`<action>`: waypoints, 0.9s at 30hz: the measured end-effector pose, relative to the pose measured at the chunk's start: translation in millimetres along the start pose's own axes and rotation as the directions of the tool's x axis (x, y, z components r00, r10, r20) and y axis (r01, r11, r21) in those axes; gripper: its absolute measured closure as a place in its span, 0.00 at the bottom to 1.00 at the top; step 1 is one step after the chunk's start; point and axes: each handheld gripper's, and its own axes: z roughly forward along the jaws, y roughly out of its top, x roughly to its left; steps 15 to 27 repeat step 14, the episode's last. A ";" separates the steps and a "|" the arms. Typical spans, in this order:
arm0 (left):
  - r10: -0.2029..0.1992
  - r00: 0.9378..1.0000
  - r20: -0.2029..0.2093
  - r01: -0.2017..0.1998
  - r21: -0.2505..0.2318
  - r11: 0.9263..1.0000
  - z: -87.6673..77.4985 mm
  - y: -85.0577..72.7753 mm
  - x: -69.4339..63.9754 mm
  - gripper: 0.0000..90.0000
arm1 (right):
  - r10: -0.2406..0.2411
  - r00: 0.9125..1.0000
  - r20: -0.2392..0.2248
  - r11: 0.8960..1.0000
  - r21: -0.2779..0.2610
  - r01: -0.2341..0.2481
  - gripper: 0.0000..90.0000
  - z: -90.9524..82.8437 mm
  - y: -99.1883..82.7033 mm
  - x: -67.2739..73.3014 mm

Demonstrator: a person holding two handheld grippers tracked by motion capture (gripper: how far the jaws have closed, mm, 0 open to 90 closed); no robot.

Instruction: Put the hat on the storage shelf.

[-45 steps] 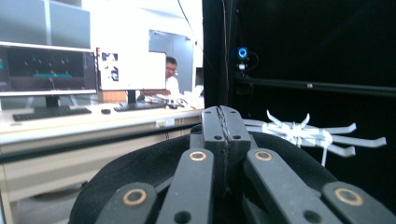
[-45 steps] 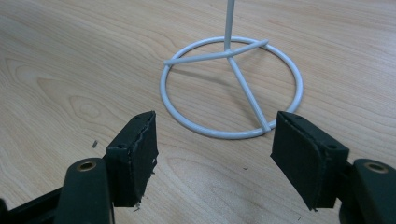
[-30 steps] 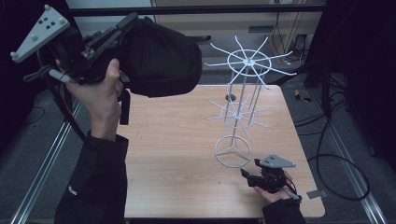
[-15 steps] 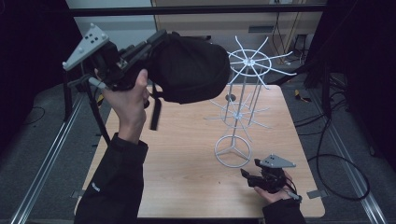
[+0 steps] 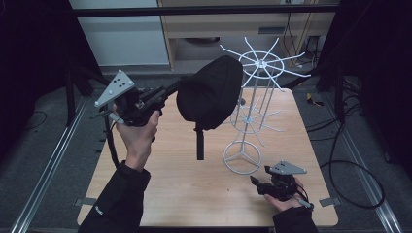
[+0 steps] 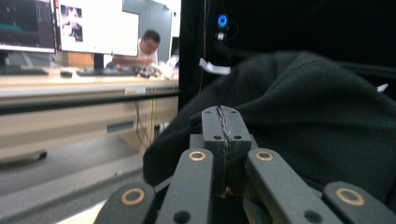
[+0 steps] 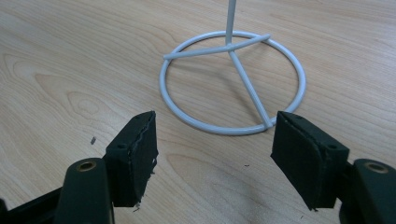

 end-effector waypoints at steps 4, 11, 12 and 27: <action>0.005 1.000 0.006 -0.006 0.054 0.999 7.2 -14.4 1.3 0.99 | -0.008 1.000 0.003 1.000 -0.001 0.008 0.34 1.0 -0.3 -0.5; 0.011 1.000 0.025 -0.013 0.087 0.996 0.6 -29.0 0.4 0.75 | -0.002 1.000 0.003 1.000 -0.001 0.002 0.34 0.2 -0.6 -0.5; 0.014 1.000 0.026 -0.016 0.088 0.996 -4.7 -32.9 0.7 0.71 | 0.006 1.000 0.002 1.000 0.001 -0.006 0.34 -0.4 -0.5 -0.6; 0.045 0.999 0.003 -0.045 0.111 0.993 -18.4 -46.4 1.0 0.66 | 0.009 1.000 0.002 1.000 0.001 -0.009 0.34 -0.6 -0.6 -0.8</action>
